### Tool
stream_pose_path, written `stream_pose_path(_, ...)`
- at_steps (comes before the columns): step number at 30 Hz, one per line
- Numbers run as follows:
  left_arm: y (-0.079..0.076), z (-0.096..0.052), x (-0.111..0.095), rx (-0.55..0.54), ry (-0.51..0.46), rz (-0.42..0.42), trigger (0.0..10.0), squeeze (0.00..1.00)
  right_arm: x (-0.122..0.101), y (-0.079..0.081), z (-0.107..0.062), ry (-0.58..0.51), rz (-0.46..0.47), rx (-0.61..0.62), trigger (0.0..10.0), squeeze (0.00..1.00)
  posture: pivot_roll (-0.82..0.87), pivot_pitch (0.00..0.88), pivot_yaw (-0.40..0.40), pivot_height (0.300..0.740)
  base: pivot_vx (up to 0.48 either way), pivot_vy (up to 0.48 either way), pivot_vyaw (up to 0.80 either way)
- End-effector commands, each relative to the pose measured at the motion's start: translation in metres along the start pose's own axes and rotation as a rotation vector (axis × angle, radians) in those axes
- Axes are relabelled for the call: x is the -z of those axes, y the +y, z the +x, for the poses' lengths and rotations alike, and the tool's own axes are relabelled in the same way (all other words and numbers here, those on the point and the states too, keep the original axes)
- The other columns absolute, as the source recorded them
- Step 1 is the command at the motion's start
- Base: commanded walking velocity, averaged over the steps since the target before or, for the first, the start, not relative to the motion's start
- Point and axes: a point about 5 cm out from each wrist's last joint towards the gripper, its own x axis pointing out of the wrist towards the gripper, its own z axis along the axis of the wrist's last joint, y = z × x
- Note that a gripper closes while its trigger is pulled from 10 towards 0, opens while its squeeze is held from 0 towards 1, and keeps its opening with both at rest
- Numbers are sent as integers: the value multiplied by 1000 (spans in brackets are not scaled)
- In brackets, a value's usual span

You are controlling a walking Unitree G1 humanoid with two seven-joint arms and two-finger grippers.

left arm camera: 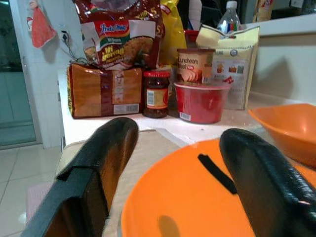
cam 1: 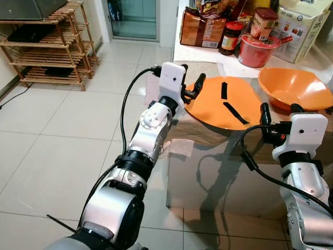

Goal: Setting the table

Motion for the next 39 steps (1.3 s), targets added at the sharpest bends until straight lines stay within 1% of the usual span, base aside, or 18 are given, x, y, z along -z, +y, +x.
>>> stream_pose_path(1,-4,1,-5,30,-17,23,0,0,2,3,1,3,1,-18,10000,0,-70,0,19,740,0,0,0)
stream_pose_path(5,-6,-3,4,62,23,55,0,0,3,12,-3,11,46,-80,10000,0,-73,0,29,740,0,0,0)
stream_pose_path(8,-6,-6,6,70,29,57,0,0,3,16,-8,18,54,-113,10000,0,-75,0,29,740,0,0,0)
stream_pose_path(13,-4,-4,6,72,39,58,0,0,4,20,-10,28,46,-124,10000,0,-72,0,24,740,0,0,0)
stream_pose_path(17,-3,-2,5,65,45,61,0,0,4,19,-9,26,49,-122,10000,0,-67,0,24,740,0,0,0)
stream_pose_path(24,5,-2,6,38,77,71,0,0,0,23,-8,9,61,-124,10000,0,-57,0,37,740,0,0,0)
stream_pose_path(26,5,-2,7,40,83,65,0,0,3,23,-9,19,60,-116,10000,0,-52,0,40,740,0,0,0)
stream_pose_path(31,2,-3,10,44,90,46,0,0,3,25,-8,17,53,-112,10000,0,-51,0,45,740,0,0,0)
stream_pose_path(33,3,-4,11,31,95,34,0,0,3,25,-7,17,54,-112,10000,0,-50,0,45,740,0,0,0)
stream_pose_path(35,6,-4,7,15,65,38,0,0,2,25,-6,15,57,-106,10000,0,-37,0,39,740,0,0,0)
stream_pose_path(36,6,-4,7,15,65,38,0,0,2,25,-6,15,57,-106,10000,0,-37,0,39,740,0,0,0)
stream_pose_path(37,7,-4,5,15,64,54,0,0,1,26,-5,10,57,-108,10000,0,-34,0,38,740,240,-386,0)
stream_pose_path(39,9,-3,3,9,53,59,0,0,0,27,-4,4,55,-113,10000,0,-32,0,37,740,240,-412,0)
